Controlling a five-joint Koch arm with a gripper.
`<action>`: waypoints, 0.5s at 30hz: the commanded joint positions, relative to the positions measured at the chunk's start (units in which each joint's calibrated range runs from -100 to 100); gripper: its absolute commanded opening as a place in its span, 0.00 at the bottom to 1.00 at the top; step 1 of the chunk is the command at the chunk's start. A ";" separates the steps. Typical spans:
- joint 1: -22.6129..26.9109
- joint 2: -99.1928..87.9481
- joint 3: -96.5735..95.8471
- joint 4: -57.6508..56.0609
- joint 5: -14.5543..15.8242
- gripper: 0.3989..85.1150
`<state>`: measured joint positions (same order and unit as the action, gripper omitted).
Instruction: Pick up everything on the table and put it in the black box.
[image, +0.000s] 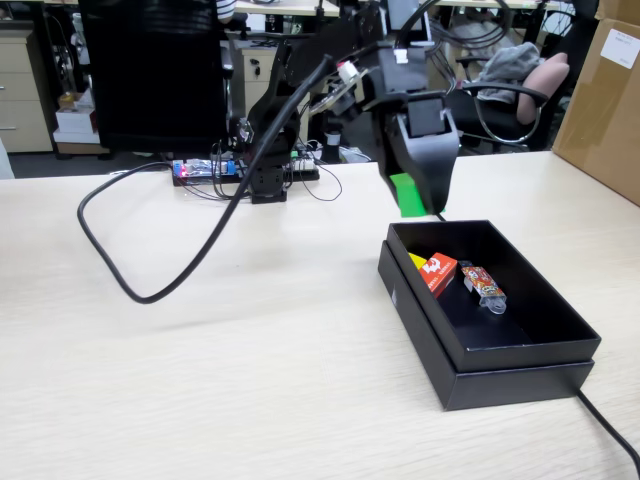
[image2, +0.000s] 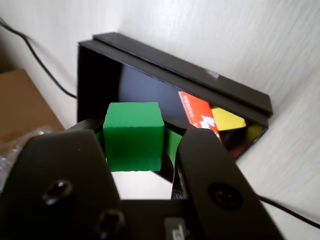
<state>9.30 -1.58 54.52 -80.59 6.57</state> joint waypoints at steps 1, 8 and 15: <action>1.95 -5.13 -0.12 -0.14 0.00 0.01; 4.40 -3.98 -8.83 1.15 0.63 0.02; 4.35 -2.38 -17.26 5.47 0.68 0.02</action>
<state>13.50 -2.09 36.16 -78.70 7.45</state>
